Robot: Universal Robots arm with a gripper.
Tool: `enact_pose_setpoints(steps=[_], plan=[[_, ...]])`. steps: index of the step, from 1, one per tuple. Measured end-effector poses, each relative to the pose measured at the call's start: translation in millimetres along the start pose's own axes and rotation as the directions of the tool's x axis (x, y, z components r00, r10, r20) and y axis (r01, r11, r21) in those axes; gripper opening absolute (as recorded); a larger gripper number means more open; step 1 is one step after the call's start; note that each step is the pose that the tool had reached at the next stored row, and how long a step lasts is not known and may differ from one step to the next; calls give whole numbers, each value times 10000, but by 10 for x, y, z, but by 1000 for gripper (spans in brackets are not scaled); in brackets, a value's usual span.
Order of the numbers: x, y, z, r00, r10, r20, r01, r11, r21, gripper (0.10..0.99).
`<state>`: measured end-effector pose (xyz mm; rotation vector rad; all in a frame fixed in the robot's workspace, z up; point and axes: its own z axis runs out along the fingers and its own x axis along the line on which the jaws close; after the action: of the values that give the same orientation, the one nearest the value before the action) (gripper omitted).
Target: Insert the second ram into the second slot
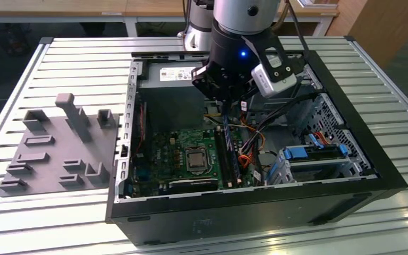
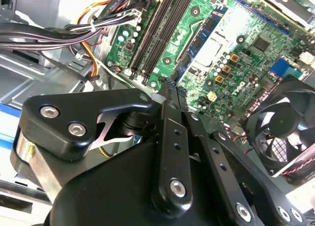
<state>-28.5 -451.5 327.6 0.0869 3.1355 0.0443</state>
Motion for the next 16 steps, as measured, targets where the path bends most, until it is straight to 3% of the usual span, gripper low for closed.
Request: enact_pose_setpoints(steps=[16], plan=[[0,-1,34,10000,0,0,0,10000,0,114]])
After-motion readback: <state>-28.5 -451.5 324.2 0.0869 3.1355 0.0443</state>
